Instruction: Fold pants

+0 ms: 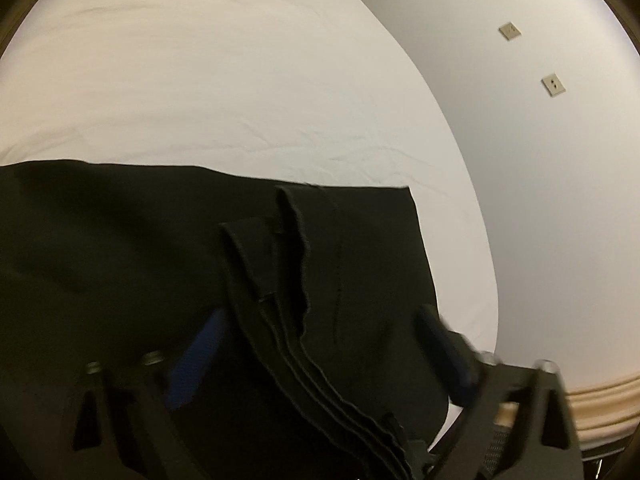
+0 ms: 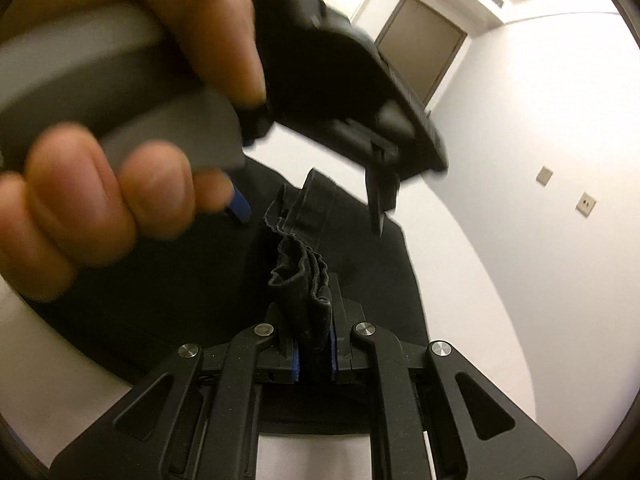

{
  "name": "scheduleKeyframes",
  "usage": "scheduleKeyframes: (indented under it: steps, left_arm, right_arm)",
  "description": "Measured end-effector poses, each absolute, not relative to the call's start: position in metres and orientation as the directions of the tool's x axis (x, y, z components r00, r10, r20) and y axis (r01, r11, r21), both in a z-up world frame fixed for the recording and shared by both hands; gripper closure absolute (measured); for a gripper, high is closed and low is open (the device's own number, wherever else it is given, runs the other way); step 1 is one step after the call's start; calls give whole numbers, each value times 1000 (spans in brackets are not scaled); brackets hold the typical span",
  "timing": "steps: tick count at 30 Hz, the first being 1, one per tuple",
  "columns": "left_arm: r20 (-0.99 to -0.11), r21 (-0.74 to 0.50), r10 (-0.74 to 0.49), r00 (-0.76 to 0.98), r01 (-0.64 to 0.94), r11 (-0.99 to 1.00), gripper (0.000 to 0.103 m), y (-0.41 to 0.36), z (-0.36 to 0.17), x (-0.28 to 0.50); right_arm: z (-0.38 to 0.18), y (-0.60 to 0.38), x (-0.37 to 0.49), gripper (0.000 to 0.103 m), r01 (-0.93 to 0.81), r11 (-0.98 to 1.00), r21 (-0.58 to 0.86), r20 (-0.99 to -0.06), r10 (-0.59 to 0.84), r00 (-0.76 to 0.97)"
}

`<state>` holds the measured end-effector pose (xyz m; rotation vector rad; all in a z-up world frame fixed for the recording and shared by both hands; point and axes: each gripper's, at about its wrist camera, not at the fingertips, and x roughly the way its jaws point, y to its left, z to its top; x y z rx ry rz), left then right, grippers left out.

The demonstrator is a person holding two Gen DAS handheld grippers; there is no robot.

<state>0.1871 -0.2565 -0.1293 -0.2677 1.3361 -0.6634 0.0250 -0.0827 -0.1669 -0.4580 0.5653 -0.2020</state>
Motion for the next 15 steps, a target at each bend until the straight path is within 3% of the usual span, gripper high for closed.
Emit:
scheduleKeyframes:
  steps: [1, 3, 8, 11, 15]
  left_arm:
    - [-811, -539, -581, 76, 292, 790, 41, -258, -129, 187]
    - [-810, -545, -583, 60, 290, 787, 57, -261, -129, 190]
    - [-807, -543, -586, 77, 292, 787, 64, -253, -121, 193]
    - [-806, -535, -587, 76, 328, 778, 92, -253, -119, 187]
    - [-808, -514, -582, 90, 376, 771, 96, -251, -109, 184]
  right_arm:
    - [-166, -81, 24, 95, 62, 877, -476, -461, -308, 832]
    - [-164, -78, 23, 95, 59, 869, -492, -450, -311, 837]
    - [-167, -60, 10, 95, 41, 856, -516, -442, -307, 843]
    - [-166, -56, 8, 95, 29, 850, -526, -442, -302, 845]
    - [-172, -48, -18, 95, 10, 842, -539, -436, -289, 852]
